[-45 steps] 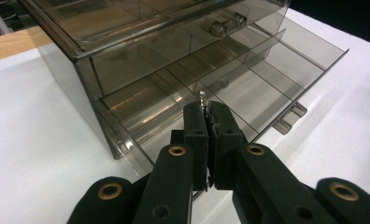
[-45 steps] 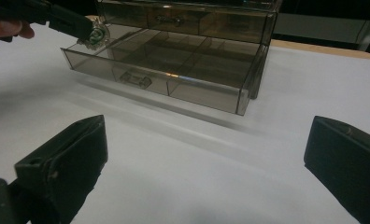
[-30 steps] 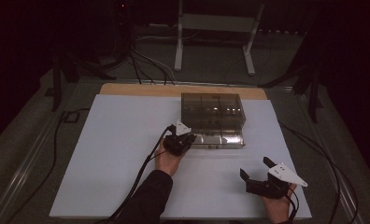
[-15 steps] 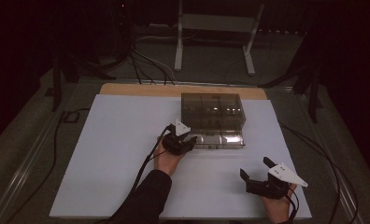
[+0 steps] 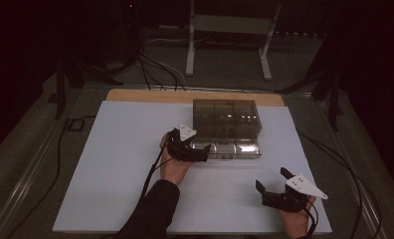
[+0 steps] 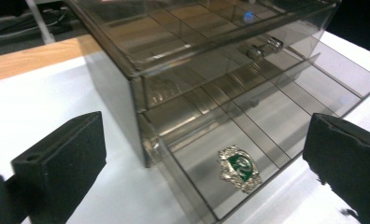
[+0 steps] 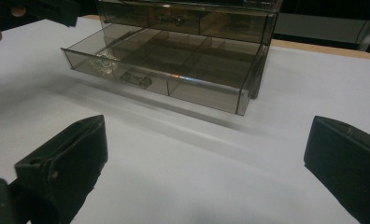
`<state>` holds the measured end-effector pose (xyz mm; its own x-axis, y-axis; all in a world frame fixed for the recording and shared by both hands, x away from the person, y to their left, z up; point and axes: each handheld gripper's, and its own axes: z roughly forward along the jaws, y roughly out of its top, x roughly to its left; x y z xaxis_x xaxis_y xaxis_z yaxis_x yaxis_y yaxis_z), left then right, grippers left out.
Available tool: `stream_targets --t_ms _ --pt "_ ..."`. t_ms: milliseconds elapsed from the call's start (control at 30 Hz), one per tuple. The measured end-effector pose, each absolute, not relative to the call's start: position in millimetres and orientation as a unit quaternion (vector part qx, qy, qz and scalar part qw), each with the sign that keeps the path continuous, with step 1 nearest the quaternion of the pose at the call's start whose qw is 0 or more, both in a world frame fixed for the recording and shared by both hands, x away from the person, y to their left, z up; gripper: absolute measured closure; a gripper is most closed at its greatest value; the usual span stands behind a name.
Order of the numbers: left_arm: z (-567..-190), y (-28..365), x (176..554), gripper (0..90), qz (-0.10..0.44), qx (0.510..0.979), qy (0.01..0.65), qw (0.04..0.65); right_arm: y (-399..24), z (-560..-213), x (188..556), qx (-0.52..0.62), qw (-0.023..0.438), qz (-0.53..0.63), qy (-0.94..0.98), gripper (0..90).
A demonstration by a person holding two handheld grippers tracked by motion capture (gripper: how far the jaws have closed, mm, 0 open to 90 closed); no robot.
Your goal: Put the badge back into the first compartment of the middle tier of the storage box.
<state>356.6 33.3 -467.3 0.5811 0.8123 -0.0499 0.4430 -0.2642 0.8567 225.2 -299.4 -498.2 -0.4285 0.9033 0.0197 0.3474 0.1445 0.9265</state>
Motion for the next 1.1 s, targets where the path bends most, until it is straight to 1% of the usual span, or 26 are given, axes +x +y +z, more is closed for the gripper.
stream_targets --t_ms 233,500,833,1100 --pt "-460.6 42.3 355.0 0.3 0.213 0.766 0.405 0.451 -299.0 -498.4 225.2 0.447 0.291 0.477 0.699 0.0" --pt "-453.0 62.0 348.7 0.4 0.214 0.767 0.397 0.456 -299.1 -498.6 225.1 0.446 0.291 0.477 0.699 0.0" --pt "-447.8 88.7 340.3 0.4 0.219 0.759 0.395 0.469 -299.1 -498.7 225.1 0.446 0.290 0.477 0.699 0.0" --pt "-447.0 116.0 329.8 0.4 0.230 0.752 0.404 0.467 -298.9 -498.8 224.9 0.446 0.290 0.477 0.700 0.0"
